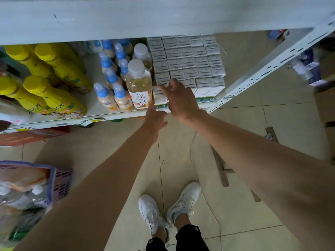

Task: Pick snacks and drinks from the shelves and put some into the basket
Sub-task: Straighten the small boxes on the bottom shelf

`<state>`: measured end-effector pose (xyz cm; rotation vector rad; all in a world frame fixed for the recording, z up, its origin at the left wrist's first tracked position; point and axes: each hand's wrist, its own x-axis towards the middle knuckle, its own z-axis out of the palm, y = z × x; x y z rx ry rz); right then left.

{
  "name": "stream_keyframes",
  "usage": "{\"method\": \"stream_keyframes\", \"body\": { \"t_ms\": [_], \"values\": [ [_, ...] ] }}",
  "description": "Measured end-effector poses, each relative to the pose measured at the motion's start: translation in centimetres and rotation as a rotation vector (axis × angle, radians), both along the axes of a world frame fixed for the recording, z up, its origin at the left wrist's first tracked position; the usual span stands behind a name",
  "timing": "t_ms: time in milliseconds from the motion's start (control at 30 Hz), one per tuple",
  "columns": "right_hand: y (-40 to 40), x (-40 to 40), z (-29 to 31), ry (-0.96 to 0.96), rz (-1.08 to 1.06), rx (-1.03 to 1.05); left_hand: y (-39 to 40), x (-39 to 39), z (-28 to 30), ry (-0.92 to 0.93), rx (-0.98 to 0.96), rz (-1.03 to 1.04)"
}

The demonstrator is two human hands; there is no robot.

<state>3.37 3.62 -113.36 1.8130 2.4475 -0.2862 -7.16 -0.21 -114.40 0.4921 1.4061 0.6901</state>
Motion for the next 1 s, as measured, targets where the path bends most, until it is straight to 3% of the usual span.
{"method": "stream_keyframes", "body": {
  "t_ms": [167, 533, 667, 833, 1000],
  "values": [
    [0.7, -0.1, 0.3, 0.054, -0.028, 0.027, 0.7, -0.4, -0.5, 0.05, -0.014, 0.04],
    [1.1, 0.3, 0.2, 0.084, 0.155, -0.036, 0.0, -1.2, -0.3, 0.019, -0.056, 0.155],
    [1.2, 1.4, 1.1, 0.225, 0.172, -0.08, -0.7, -2.0, -0.7, 0.027, -0.036, 0.157],
    [1.1, 2.8, 2.1, 0.453, 0.086, -0.287, -2.6, -3.1, -1.3, 0.3, 0.121, -0.083],
    [0.7, 3.9, 3.3, 0.678, -0.058, -0.489, -4.4, -3.7, 0.4, 0.143, 0.125, -0.13]
  ]
}}
